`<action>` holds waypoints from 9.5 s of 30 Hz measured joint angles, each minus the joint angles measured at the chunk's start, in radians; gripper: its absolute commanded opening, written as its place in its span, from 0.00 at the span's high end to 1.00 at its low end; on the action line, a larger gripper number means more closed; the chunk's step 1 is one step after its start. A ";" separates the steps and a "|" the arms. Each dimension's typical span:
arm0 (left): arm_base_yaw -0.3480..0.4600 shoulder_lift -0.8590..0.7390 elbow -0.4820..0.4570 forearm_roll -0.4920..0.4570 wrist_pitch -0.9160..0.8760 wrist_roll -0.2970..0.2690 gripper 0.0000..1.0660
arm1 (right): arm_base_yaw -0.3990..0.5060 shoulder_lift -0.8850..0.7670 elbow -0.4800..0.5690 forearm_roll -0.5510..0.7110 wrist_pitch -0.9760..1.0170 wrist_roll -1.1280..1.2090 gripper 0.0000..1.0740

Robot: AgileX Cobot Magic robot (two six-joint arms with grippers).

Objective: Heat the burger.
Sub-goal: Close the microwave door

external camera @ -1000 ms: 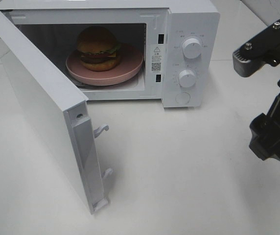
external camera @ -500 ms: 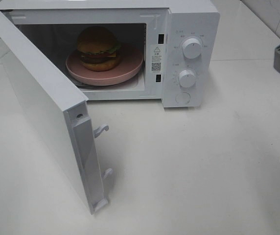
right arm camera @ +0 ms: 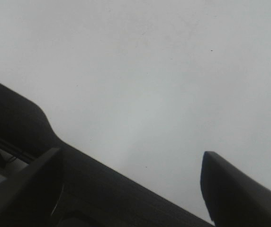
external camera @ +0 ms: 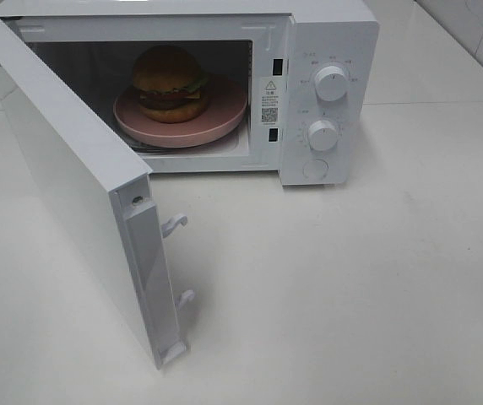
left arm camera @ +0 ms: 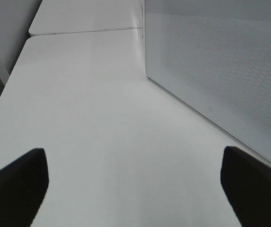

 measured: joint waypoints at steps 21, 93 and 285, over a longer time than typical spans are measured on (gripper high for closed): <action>0.000 0.000 0.000 0.000 0.000 0.000 0.15 | -0.420 -0.466 0.109 0.100 -0.034 -0.073 0.29; 0.000 0.004 -0.002 -0.014 -0.003 -0.001 0.23 | -0.569 -0.631 0.165 0.159 -0.137 -0.059 0.29; -0.559 2.048 -0.532 0.122 -1.727 -0.212 1.00 | -0.569 -0.631 0.165 0.160 -0.137 -0.058 0.29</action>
